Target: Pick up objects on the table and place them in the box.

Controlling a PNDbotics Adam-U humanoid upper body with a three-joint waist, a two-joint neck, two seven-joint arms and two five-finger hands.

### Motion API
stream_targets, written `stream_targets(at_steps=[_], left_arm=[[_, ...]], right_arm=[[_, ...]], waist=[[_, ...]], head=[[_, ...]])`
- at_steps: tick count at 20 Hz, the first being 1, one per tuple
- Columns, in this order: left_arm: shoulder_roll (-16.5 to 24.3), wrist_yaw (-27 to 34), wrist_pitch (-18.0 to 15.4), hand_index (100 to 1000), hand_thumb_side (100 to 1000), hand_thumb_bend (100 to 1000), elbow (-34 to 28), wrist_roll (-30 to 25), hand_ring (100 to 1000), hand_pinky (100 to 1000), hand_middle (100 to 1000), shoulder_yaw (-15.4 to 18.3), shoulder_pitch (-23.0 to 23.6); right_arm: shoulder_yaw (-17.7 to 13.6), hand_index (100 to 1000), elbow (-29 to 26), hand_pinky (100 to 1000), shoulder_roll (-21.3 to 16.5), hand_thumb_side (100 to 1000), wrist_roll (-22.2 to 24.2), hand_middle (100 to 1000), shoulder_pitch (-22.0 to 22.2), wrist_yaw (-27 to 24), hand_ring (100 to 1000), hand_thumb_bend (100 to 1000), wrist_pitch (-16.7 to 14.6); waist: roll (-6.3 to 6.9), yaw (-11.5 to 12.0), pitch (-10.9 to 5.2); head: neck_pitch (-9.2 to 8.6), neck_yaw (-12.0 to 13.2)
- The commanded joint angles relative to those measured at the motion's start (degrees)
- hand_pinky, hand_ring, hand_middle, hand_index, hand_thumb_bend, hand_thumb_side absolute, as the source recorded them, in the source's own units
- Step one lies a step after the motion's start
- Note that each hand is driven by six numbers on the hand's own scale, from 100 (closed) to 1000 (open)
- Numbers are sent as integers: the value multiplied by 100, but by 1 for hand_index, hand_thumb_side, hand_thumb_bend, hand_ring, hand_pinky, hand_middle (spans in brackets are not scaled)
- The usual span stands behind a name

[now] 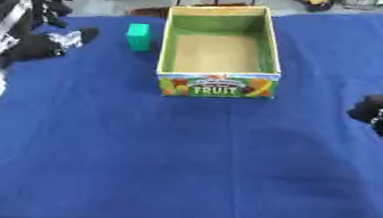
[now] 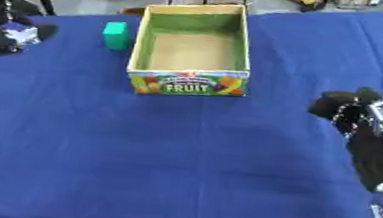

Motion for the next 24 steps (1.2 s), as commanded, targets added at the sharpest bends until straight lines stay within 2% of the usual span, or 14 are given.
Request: stream_targets(at_steps=[1,3,4,7,8,9,10,13,17,20,24], left_arm=[[676,-299,65,941,352,675,400,-287,811,793,819,-193,-415],[998,-617,3,930,348,653,798,-503,803,792,808,-205,-653],[1061,-1162,-233,928,345,646,1222,-658,801,791,805,-117,-803],[756,-3387,-1118,915,329,640,2342,-813,785,792,785,456,-1248],[665,-3895,-1331,908,315,628,2608,-763,781,792,779,640,-1357],[607,-4244,-1488,902,345,610,2823,-688,776,791,774,789,-1435],[577,-4477,-1613,895,294,605,2998,-597,771,792,768,907,-1489],[584,-4727,-1832,886,277,582,3335,-400,771,790,761,1125,-1553],[663,-4601,-1976,878,256,557,3499,-198,771,788,756,1289,-1549],[702,-4313,-2100,857,254,514,3537,-69,761,775,734,1357,-1551],[704,-3846,-2278,844,264,474,3602,-75,757,763,720,1346,-1590]], right_arm=[[8,719,-69,813,-157,951,41,619,-81,54,685,100,-3],[45,719,-81,813,-162,956,74,619,-131,66,685,100,2],[69,719,-86,813,-162,957,97,618,-159,72,685,100,7],[82,720,-91,814,-185,966,119,619,-186,108,685,100,16],[84,719,-95,814,-198,969,122,618,-194,132,686,100,17],[85,719,-98,814,-206,972,124,618,-202,147,686,100,18],[86,719,-103,814,-215,976,125,618,-211,162,686,100,18],[83,719,-124,814,-239,988,127,618,-230,219,686,100,21],[56,719,-177,814,-270,995,106,618,-268,305,686,100,9],[40,718,-209,814,-265,1000,87,618,-286,355,686,100,1],[29,718,-228,815,-219,1000,69,618,-301,394,686,100,3]], waist=[[6,-72,-33],[52,-231,41],[73,-320,79],[145,-478,168],[187,-539,205],[224,-592,236],[273,-653,275],[409,-820,401],[565,-1011,585],[603,-1096,702],[608,-1154,798]], head=[[-11,102],[-64,197],[-89,249],[-127,308],[-147,331],[-168,354],[-201,386],[-304,470],[-441,529],[-528,532],[-551,570]])
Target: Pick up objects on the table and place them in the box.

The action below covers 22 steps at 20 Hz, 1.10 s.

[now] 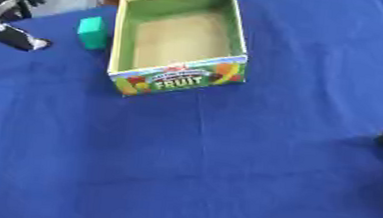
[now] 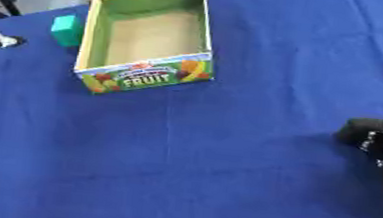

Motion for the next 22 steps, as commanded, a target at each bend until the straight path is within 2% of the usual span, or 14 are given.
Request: stream_targets(at_steps=[1,7,13,22], left_arm=[[270,362,-145,844,266,473,-3,-28,757,763,719,50,-125],[175,805,-302,844,282,458,-69,-302,758,757,713,-64,-200],[55,718,-251,849,281,463,-131,-432,763,768,717,-160,-264],[-8,209,-168,853,266,491,-255,-417,768,787,720,-224,-290]], right_arm=[[-45,718,-93,815,-66,1000,-19,618,-33,99,686,100,-4],[-51,718,-98,815,-38,1000,-28,618,-37,129,686,100,0],[-59,718,-99,815,-6,1000,-34,618,-31,137,686,100,1],[-76,719,-147,815,61,1000,-36,619,-16,152,686,100,-8]], waist=[[-39,-10,-65],[-39,-26,0],[-39,-63,21],[-39,-34,72]], head=[[-71,43],[-88,51],[-196,156],[-310,808]])
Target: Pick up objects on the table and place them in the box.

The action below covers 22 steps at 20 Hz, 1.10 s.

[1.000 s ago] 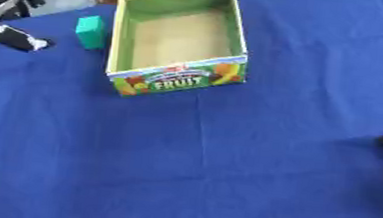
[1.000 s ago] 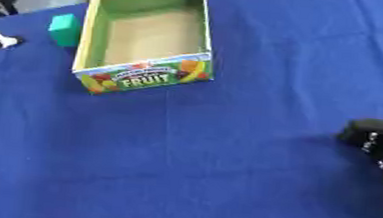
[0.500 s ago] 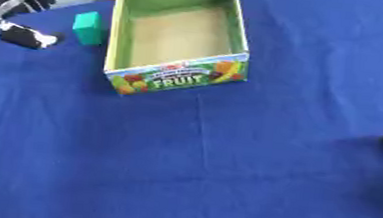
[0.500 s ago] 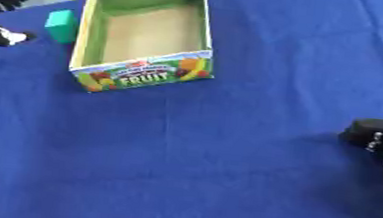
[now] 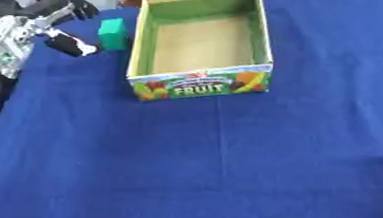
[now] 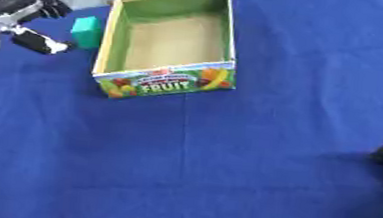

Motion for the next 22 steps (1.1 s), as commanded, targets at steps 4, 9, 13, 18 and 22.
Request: stream_targets(at_steps=[4,9,13,18,22], left_arm=[[170,-233,33,862,272,512,-98,36,784,798,740,11,-94],[188,-253,5,875,276,526,-95,44,824,815,802,15,-94],[187,-222,-10,884,284,525,-78,91,841,821,830,23,-84],[211,-133,-66,896,272,513,-55,194,864,844,848,45,-69],[243,-103,-62,894,261,504,-55,414,875,851,858,85,-60]], right_arm=[[-43,719,-68,815,7,1000,-9,619,20,45,686,100,15],[-53,719,-77,815,23,1000,-12,619,23,48,686,100,19],[-58,719,-80,815,32,1000,-12,619,16,47,686,100,16],[-69,719,-86,815,46,1000,-17,619,17,54,686,100,6],[-73,719,-94,815,69,1000,-20,618,9,65,687,100,0]], waist=[[-39,38,-63],[-39,34,-50],[-39,-3,-38],[-39,-68,10],[-39,-128,74]], head=[[-264,289],[-381,445],[-420,453],[-429,502],[-490,532]])
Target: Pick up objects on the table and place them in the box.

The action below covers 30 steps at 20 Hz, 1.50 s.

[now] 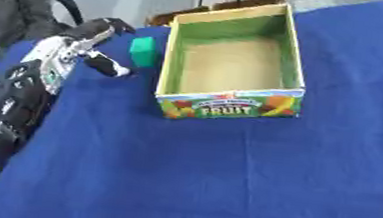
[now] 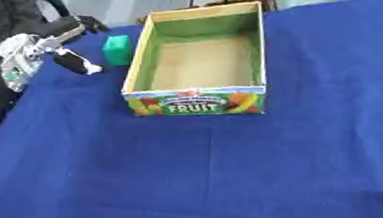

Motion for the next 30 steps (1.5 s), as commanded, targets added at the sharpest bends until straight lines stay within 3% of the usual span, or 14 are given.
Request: stream_targets(at_steps=[1,14,18,23,27,30], left_arm=[[250,49,8,893,256,498,-46,229,880,856,857,101,-58],[290,94,-4,887,254,463,51,610,855,847,823,96,-40],[264,39,60,856,265,457,88,611,757,790,693,81,-29],[218,-8,111,746,273,450,88,632,672,754,537,61,-27],[194,45,114,660,263,429,66,680,616,721,470,48,-32],[185,123,88,647,261,424,40,727,607,712,462,30,-29]], right_arm=[[-41,719,6,815,-19,1000,-6,618,22,49,686,100,-4],[-51,718,-6,816,56,1000,-3,618,29,86,686,100,-24],[-58,718,-1,816,75,1000,-8,618,34,90,687,100,-27],[-63,718,7,816,90,1000,-8,618,42,88,684,100,-23],[-71,719,14,816,100,1000,-7,617,49,79,682,100,-18],[-73,719,17,816,102,1000,2,617,48,72,682,100,-16]], waist=[[-37,-25,-61],[-37,-183,96],[-37,-203,110],[-37,-210,80],[-37,-209,41],[-37,-204,19]], head=[[-117,46],[-197,105],[-207,121],[-181,120],[-166,118],[-147,121]])
